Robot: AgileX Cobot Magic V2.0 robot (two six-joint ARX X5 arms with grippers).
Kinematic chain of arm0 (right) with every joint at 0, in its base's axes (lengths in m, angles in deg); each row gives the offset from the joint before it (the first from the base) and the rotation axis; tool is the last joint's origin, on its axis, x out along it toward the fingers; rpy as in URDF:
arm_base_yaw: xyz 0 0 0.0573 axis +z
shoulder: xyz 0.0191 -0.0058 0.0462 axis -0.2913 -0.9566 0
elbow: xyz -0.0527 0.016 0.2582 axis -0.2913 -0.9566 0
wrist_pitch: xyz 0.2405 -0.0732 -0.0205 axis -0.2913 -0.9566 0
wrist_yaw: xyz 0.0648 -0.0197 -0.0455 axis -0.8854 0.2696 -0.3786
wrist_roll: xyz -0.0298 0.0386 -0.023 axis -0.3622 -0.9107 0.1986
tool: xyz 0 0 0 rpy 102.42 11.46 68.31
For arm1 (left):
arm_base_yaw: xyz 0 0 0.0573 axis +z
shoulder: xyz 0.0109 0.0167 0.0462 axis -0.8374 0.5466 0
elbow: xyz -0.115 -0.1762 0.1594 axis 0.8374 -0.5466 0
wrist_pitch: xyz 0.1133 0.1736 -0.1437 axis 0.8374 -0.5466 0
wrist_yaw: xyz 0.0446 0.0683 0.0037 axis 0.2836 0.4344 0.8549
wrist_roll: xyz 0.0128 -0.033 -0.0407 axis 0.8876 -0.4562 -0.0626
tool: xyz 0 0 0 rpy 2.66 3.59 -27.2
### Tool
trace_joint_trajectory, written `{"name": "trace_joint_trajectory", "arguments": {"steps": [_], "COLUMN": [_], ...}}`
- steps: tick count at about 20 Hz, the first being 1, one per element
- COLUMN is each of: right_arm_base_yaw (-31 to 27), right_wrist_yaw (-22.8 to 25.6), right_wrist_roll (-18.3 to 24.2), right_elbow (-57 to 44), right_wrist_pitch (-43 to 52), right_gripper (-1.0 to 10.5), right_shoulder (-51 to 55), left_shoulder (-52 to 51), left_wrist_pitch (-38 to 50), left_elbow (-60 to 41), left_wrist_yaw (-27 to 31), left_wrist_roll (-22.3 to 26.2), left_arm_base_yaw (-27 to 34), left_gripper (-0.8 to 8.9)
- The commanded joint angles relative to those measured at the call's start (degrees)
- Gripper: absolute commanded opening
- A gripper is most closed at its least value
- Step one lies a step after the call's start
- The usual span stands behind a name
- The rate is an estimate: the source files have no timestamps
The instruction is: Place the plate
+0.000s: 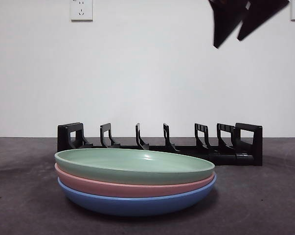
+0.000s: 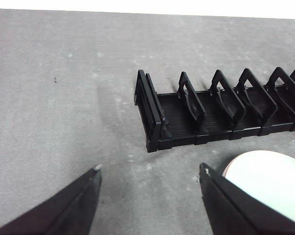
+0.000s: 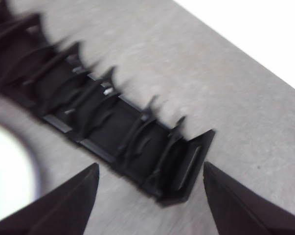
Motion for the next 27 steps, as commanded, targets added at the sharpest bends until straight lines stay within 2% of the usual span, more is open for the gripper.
{"name": "trace_joint_trajectory", "arguments": {"steps": [1,3,6,7,8,9,10,20,21,22,23,24,27], "right_arm_base_yaw": [-4.79,-8.52,-11.72,-12.09,-12.24,-12.24,-12.24,-12.09,-12.09,-12.09,-12.09,-12.09,-12.09], "right_wrist_yaw": [-5.75,-7.96,-8.00,-7.82,-7.56,-7.58,-7.69,-8.63,-8.63,-8.63,-8.61,-8.63,-8.63], "right_wrist_roll": [4.39,3.89,3.96,3.98,3.30,3.02,2.36,1.75,1.75,1.75,1.75,1.75,1.75], "right_elbow": [-0.09,-0.09,-0.07,-0.07,-0.07,-0.07,-0.07,-0.07,-0.07,-0.07,-0.07,-0.07,-0.07], "right_wrist_pitch": [3.76,5.97,5.57,5.42,5.55,5.27,5.42,6.73,6.73,6.73,6.73,6.73,6.73], "right_gripper": [3.3,3.3,3.3,3.0,0.4,0.3,0.2,0.2,0.2,0.2,0.2,0.2,0.2], "right_shoulder": [-0.48,-0.48,-0.44,-0.44,-0.44,-0.44,-0.46,-0.44,-0.44,-0.44,-0.44,-0.44,-0.44], "left_shoulder": [0.20,0.20,0.20,0.20,0.20,0.20,0.20,-0.31,-1.11,-2.47,-4.24,-7.45,-17.20], "left_wrist_pitch": [0.57,0.57,0.55,0.50,0.17,-0.35,-0.22,-0.87,-0.79,-0.39,1.31,6.95,19.80], "left_elbow": [0.46,0.44,0.44,0.46,0.44,0.44,0.44,0.39,0.39,0.11,-1.11,-4.48,-15.82], "left_wrist_yaw": [0.17,0.15,0.15,0.15,0.15,0.11,0.09,0.11,0.42,0.42,0.42,0.42,0.33], "left_wrist_roll": [0.31,0.31,0.31,0.31,0.33,0.33,0.39,0.37,5.95,8.72,10.40,12.22,12.13], "left_arm_base_yaw": [0.00,0.00,0.00,0.00,-0.04,-0.04,-0.04,-0.04,0.00,0.46,1.44,3.28,7.93], "left_gripper": [3.18,3.18,3.16,2.95,1.36,0.30,0.07,0.07,0.07,0.07,0.07,0.07,0.07]}}
